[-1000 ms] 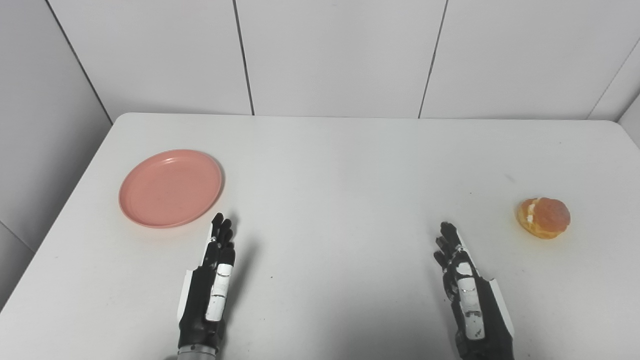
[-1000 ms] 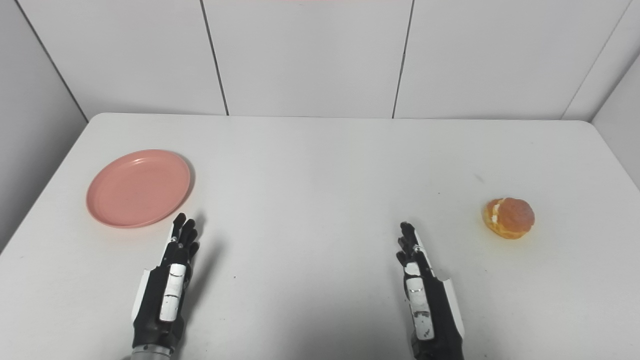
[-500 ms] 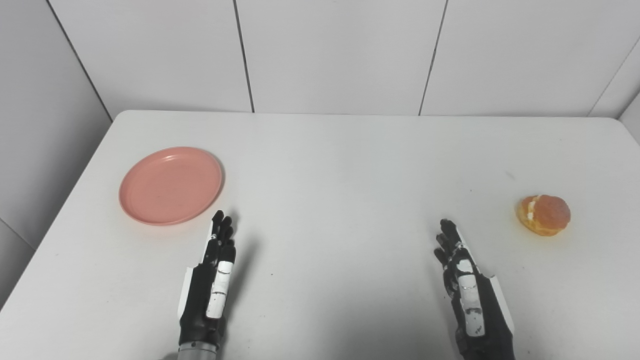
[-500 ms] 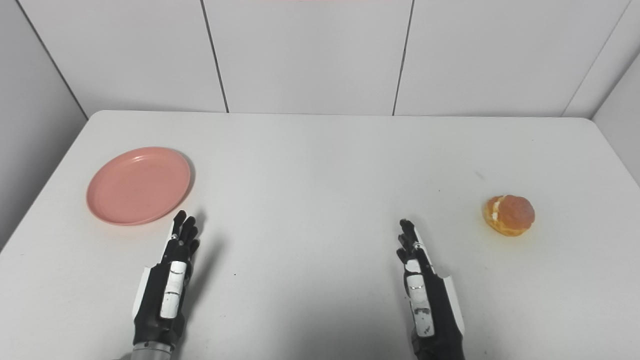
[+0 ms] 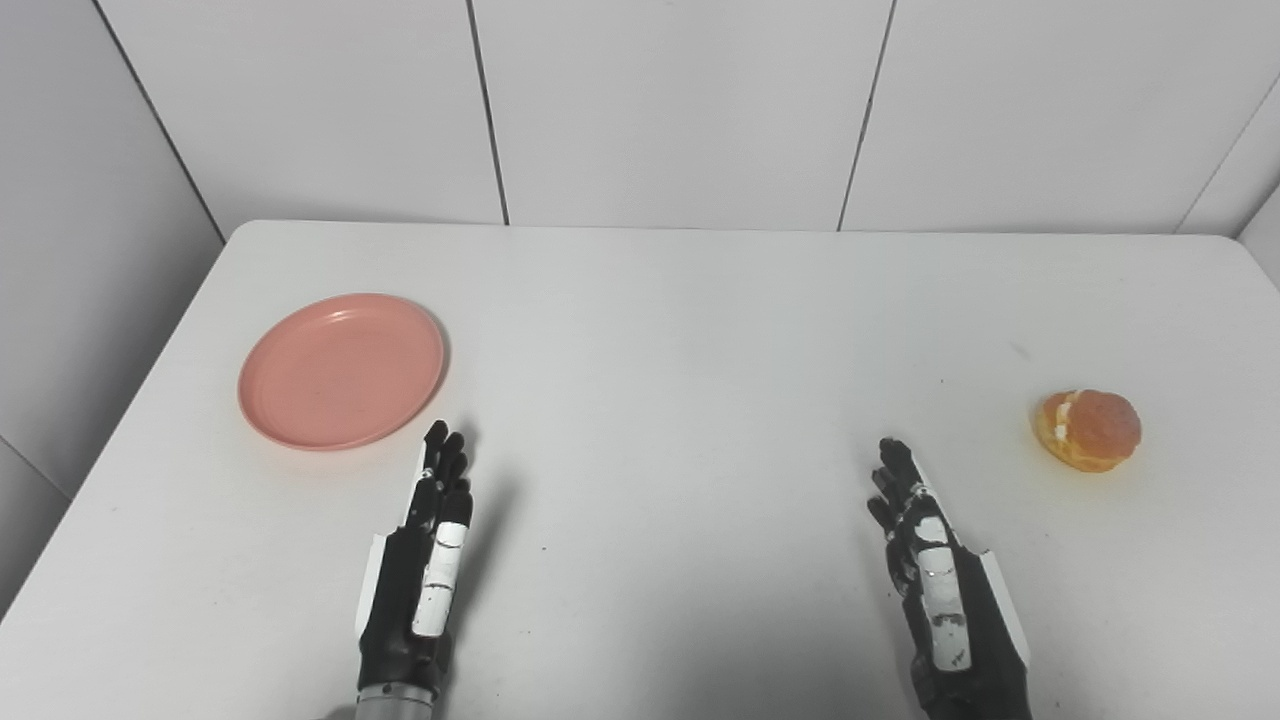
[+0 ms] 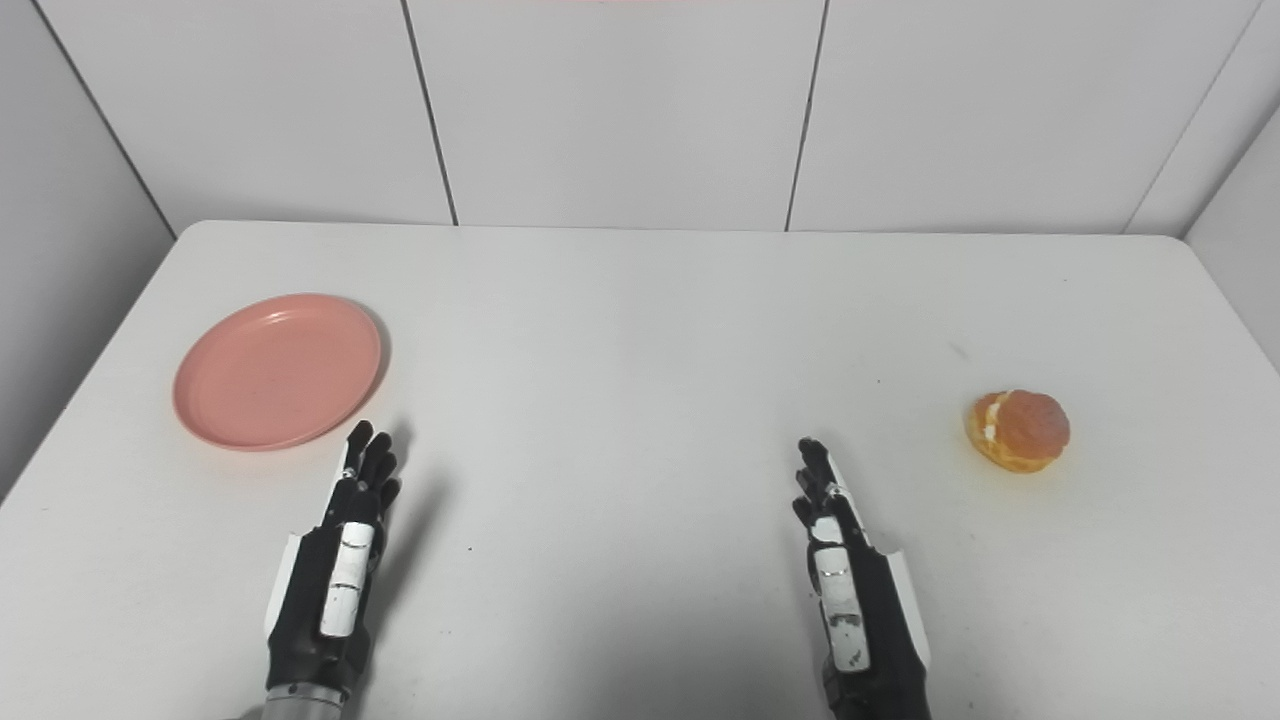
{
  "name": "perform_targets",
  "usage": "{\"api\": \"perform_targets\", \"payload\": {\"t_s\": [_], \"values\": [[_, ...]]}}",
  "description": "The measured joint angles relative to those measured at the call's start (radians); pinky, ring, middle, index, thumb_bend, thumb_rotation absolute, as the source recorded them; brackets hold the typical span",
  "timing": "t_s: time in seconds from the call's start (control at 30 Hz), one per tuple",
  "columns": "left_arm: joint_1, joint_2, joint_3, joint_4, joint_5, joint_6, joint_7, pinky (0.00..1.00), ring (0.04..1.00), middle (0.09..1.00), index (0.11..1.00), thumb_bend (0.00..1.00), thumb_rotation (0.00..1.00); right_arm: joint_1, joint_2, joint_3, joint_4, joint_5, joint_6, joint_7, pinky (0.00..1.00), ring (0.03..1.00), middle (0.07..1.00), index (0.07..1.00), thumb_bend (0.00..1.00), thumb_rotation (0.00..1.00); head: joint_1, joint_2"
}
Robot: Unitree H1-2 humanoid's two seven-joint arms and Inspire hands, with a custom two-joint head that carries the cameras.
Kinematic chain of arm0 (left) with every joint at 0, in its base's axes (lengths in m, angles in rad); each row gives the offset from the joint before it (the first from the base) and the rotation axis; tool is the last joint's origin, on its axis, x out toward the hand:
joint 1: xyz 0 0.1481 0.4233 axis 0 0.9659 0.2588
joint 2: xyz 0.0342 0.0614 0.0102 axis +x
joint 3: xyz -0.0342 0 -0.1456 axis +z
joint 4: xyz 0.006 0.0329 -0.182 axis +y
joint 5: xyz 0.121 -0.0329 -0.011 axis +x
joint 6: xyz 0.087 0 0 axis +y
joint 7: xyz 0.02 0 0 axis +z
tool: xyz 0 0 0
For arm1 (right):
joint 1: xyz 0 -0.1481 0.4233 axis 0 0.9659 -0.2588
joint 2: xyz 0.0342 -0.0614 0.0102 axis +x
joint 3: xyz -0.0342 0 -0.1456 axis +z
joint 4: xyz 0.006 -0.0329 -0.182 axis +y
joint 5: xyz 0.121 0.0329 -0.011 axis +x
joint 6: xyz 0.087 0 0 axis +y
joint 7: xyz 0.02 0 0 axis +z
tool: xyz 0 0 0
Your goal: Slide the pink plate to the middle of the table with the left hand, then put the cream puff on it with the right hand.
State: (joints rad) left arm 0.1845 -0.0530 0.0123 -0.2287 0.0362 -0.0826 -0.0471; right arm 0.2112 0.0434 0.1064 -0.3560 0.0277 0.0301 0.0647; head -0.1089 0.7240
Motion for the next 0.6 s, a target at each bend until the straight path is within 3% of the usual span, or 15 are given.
{"api": "perform_targets", "payload": {"t_s": [0.43,0.6], "values": [[0.0,0.0,0.0,0.0,0.0,0.0,-0.002,1.0,1.0,1.0,1.0,0.82,0.92,0.0,0.0,0.0,0.0,0.003,0.001,0.0,1.0,1.0,0.984,0.934,0.84,1.0,0.002,0.0],[0.0,0.0,0.0,0.001,0.0,-0.001,-0.002,1.0,1.0,1.0,1.0,0.8,0.92,0.0,0.0,-0.003,0.0,0.005,0.001,0.0,1.0,1.0,0.985,0.934,0.84,1.0,0.026,-0.018]]}}
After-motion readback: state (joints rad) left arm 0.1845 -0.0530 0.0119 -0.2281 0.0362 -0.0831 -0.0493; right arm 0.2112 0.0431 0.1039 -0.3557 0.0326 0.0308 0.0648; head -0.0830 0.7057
